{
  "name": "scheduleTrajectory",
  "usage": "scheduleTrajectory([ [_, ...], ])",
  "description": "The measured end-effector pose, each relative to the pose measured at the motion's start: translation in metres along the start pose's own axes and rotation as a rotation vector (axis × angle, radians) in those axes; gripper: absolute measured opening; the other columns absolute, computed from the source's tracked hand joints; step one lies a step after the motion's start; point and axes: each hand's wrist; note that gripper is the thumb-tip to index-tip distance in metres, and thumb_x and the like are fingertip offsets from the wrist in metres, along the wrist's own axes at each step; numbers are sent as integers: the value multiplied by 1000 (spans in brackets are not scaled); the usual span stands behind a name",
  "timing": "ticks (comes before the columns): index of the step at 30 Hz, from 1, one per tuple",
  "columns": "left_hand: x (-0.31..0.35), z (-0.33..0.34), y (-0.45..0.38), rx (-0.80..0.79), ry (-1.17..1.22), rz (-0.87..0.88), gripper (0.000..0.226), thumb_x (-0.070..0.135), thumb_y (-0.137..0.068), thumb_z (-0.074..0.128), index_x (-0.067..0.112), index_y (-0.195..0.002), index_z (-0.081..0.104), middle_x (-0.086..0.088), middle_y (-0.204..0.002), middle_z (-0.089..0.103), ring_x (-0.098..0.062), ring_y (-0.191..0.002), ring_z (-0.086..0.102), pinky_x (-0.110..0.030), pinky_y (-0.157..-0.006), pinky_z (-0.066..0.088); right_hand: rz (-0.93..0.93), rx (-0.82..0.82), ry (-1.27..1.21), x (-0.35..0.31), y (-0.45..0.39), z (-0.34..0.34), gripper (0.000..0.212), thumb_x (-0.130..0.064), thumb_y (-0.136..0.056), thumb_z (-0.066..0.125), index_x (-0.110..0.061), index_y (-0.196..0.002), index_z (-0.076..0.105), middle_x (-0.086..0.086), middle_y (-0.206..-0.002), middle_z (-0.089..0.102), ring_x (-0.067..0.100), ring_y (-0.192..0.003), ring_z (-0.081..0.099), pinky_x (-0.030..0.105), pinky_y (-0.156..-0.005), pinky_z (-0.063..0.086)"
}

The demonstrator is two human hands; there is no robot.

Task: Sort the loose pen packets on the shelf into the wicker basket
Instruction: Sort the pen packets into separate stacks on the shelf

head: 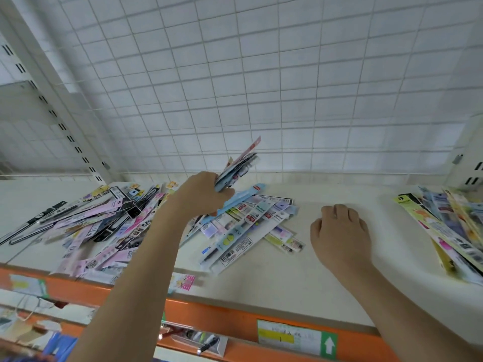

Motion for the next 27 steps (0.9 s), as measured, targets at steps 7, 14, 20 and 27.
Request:
scheduleTrajectory([
  [7, -3, 24, -2, -215, -202, -92, 49, 43, -68, 77, 11, -61, 41, 0, -51, 46, -14, -46, 41, -22, -47, 33, 10, -28, 0, 0, 0, 2, 18, -15, -81, 55, 0, -88, 63, 19, -89, 62, 36, -86, 57, 40, -74, 46],
  [14, -4, 28, -5, -179, -98, -154, 28, 24, -75, 74, 7, -68, 51, -8, -61, 58, -21, -53, 50, -24, -52, 39, 4, 62, -29, -4, 1, 2, 41, -24, -76, 29, -3, -73, 63, 15, -71, 61, 32, -67, 59, 34, -61, 49],
  [20, 8, 1, -3, -154, 139, -133, 20, 26, -79, 72, 9, -80, 62, 0, -72, 68, -3, -50, 64, -19, -57, 39, 0, 71, -17, -3, 1, 1, 40, -24, -76, 29, -3, -73, 63, 15, -72, 60, 32, -67, 59, 34, -61, 49],
  [27, 1, -2, -6, -202, 128, -180, 36, 37, -71, 78, 12, -96, 69, -3, -90, 71, -21, -84, 64, -29, -78, 48, 28, 35, -20, -3, 0, 0, 38, -24, -76, 33, -3, -74, 64, 16, -74, 62, 33, -69, 60, 37, -62, 51],
])
Point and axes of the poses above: each hand's wrist, its own y-axis away from the middle knuckle, its own z-axis out of the palm, x = y × z
